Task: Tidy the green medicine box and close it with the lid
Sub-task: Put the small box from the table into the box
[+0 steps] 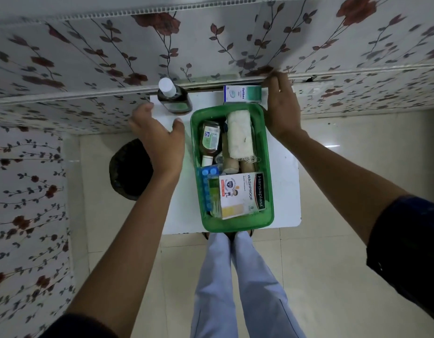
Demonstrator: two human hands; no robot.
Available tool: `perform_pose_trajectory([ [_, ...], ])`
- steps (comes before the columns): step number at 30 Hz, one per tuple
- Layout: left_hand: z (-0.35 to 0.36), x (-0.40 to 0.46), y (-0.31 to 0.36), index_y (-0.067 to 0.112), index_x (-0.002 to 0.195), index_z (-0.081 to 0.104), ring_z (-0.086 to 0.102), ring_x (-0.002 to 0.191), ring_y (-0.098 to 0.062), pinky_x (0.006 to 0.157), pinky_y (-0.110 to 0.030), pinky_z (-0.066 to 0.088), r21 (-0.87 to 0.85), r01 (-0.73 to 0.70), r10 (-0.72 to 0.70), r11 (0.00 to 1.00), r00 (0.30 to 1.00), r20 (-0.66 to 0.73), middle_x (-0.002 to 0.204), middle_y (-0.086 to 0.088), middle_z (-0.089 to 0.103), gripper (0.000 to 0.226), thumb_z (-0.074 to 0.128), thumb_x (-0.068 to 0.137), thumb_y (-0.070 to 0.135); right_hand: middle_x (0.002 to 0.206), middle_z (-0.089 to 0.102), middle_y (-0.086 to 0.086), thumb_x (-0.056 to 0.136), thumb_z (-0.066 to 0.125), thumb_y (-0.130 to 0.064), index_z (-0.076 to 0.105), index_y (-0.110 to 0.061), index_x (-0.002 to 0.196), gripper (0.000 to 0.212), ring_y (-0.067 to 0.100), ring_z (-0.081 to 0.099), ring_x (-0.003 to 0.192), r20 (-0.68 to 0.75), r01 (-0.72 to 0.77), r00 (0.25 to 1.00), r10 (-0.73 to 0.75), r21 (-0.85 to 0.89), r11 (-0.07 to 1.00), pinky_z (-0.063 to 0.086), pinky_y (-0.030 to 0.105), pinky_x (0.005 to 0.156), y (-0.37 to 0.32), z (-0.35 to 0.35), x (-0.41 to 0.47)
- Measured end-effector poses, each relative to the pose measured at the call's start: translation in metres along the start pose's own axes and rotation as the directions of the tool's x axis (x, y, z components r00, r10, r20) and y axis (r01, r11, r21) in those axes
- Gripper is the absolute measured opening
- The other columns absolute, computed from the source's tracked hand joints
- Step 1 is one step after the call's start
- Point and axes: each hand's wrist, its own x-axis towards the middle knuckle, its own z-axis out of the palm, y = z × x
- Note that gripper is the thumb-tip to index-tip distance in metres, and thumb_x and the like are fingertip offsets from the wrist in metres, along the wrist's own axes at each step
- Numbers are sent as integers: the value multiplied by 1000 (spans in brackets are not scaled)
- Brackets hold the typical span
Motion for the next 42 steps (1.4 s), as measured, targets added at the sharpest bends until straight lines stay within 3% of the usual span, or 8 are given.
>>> perform_pose_trajectory([
  [3, 10, 14, -6, 0, 131, 29, 37, 121, -18, 97, -3, 29, -5, -7, 7, 1000, 999, 51, 136, -20, 32, 73, 71, 71, 8, 121, 56, 17, 82, 62, -38, 46, -3, 121, 55, 29, 57, 100, 24, 23, 999, -25, 83, 996, 50, 34, 77, -6, -2, 0],
  [8, 23, 35, -7, 4, 134, 28, 39, 129, -27, 110, -31, 32, -12, -6, 7, 1000, 995, 104, 139, -17, 40, 86, 78, 65, 16, 124, 54, 20, 91, 35, -24, 50, -3, 123, 41, 35, 52, 108, 70, 144, 988, -138, -84, 986, 46, 48, 92, -8, -2, 5],
  [14, 28, 42, -3, 5, 116, 46, 51, 103, -15, 88, -22, 38, -15, 16, -14, 1000, 994, 109, 121, -10, 59, 55, 75, 71, 15, 118, 53, 23, 75, 70, -22, 53, -2, 116, 48, 36, 49, 108, 39, -63, 997, 63, -3, 998, 48, 39, 81, -2, -21, -7],
  [21, 11, 34, -1, -1, 110, 52, 60, 100, -21, 75, -12, 41, 36, -83, 81, 996, 996, 38, 111, -12, 66, 38, 67, 76, 10, 115, 57, 14, 79, 68, -22, 51, -7, 115, 42, 28, 46, 106, -161, -265, 938, 308, 242, 933, 23, 14, 75, -25, -56, -48],
  [26, -42, -4, 38, 9, 111, 55, 64, 93, -9, 80, -15, 51, -176, -155, 145, 972, 987, -69, 101, 4, 65, 36, 68, 78, 17, 110, 59, 13, 79, 67, -24, 53, -6, 113, 40, 26, 51, 101, -210, -212, 931, 297, 351, 912, 41, 27, 80, -60, -74, -63],
  [29, -55, -28, 60, 20, 106, 55, 65, 88, -2, 73, -17, 53, -254, -53, 93, 966, 984, 150, 95, 10, 65, 27, 65, 81, 13, 110, 60, 13, 79, 66, -26, 53, -6, 113, 42, 28, 53, 100, -204, -200, 934, 294, 383, 902, 48, 36, 80, -72, -78, -67],
  [33, -34, -52, 55, 14, 115, 55, 64, 90, -15, 75, -22, 49, 54, -48, 23, 997, 918, 397, 102, -2, 68, 35, 65, 81, 16, 110, 60, 13, 79, 67, -27, 54, -7, 113, 42, 26, 53, 100, -194, -202, 936, 293, 385, 901, 50, 39, 80, -79, -79, -70],
  [42, -12, -54, 38, 6, 120, 52, 58, 102, -38, 85, -43, 46, 381, -403, 188, 832, 852, 488, 114, -21, 60, 36, 57, 85, 6, 115, 59, 13, 80, 66, -31, 52, -9, 117, 46, 25, 53, 106, -74, -212, 966, 249, 330, 920, 50, 35, 81, -81, -78, -76],
])
